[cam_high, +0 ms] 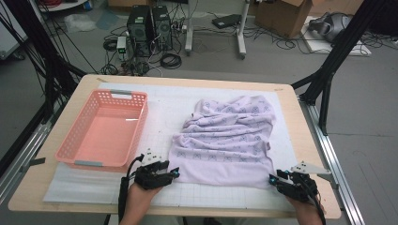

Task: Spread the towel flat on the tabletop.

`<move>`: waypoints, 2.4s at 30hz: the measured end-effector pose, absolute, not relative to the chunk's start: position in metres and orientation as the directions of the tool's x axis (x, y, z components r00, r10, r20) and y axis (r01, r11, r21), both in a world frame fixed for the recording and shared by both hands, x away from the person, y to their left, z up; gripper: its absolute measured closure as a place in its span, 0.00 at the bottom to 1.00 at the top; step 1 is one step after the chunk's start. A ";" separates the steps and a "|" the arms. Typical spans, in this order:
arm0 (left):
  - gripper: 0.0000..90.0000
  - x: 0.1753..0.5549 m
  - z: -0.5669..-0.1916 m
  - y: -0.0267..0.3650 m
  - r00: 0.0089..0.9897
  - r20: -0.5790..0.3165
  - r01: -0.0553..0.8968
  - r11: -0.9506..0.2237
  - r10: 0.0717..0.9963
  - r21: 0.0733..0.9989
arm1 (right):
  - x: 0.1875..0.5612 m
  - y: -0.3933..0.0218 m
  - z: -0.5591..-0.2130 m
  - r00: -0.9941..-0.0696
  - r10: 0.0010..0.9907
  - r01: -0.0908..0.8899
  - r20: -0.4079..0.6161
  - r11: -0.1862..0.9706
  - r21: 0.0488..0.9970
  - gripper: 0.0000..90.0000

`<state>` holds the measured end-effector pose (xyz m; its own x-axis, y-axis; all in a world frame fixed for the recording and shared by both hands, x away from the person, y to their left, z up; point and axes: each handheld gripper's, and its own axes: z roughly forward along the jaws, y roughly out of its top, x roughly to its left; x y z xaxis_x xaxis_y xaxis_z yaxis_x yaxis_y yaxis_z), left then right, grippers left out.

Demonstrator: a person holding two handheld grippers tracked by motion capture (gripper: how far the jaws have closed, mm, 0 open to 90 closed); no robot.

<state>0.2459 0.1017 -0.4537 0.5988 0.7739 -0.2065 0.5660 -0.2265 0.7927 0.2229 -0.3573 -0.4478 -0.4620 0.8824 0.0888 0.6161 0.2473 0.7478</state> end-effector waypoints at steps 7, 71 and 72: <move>0.96 0.214 -0.452 0.105 0.589 -0.163 0.557 -0.252 0.791 0.791 | 0.196 -0.359 -0.444 -0.494 0.865 0.619 0.089 0.278 0.735 0.98; 0.97 0.161 -0.457 0.126 0.662 -0.150 0.459 -0.238 0.735 0.856 | 0.150 -0.366 -0.449 -0.558 0.821 0.582 0.122 0.282 0.763 0.96; 0.97 0.160 -0.458 0.127 0.668 -0.147 0.452 -0.242 0.729 0.858 | 0.147 -0.367 -0.449 -0.568 0.814 0.579 0.121 0.291 0.762 0.96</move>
